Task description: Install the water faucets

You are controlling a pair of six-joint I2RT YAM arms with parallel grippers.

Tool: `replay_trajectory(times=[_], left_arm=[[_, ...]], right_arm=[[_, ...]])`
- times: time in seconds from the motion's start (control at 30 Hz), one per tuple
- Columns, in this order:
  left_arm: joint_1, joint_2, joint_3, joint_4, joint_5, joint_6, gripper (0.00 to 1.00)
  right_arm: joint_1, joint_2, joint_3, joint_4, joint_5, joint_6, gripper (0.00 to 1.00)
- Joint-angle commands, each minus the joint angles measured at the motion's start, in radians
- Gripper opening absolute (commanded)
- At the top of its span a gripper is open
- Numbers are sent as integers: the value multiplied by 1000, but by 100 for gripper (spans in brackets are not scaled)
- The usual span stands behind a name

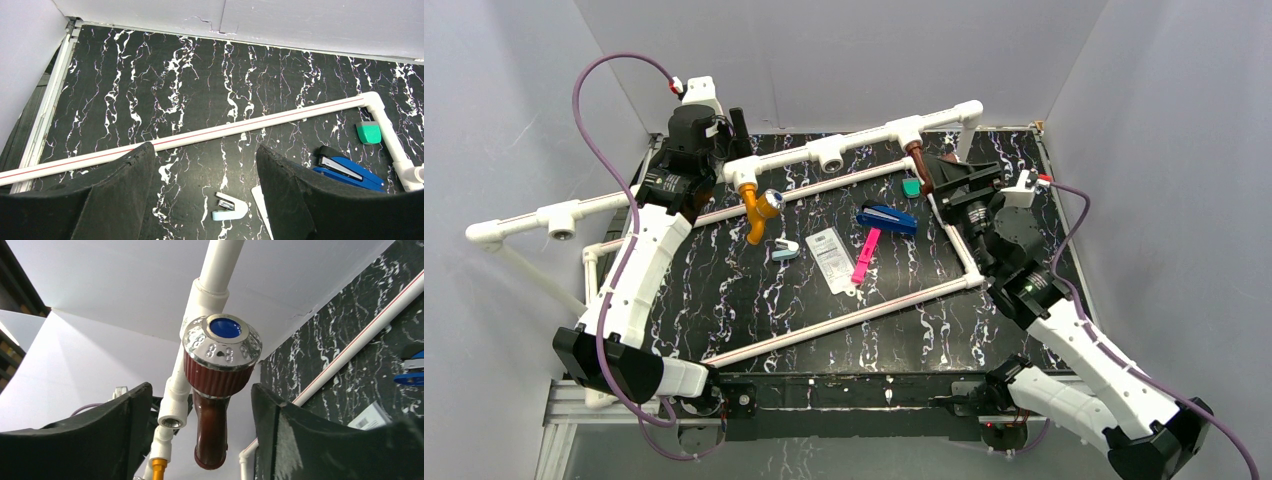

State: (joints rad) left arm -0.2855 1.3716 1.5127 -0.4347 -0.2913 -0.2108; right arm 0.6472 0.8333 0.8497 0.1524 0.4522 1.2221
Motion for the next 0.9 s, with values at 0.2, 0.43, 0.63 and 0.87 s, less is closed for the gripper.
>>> replay_trajectory(times=[0.2,0.43,0.63,0.87], left_arm=[[-35,41,-60,-209,47,8,72],[-35,45,-59,-208,50,7,72],[-36,49,-56,-210,51,7,72],[-35,46,-54,-213,46,11,72]], right_arm=[[-4,-79,127,-196,106,-335,92],[-4,-98,196,-219,112,-771,98],[-4,-95,277,-289,34,-1107,98],[-4,-86,330,-355,-87,-1516,98]])
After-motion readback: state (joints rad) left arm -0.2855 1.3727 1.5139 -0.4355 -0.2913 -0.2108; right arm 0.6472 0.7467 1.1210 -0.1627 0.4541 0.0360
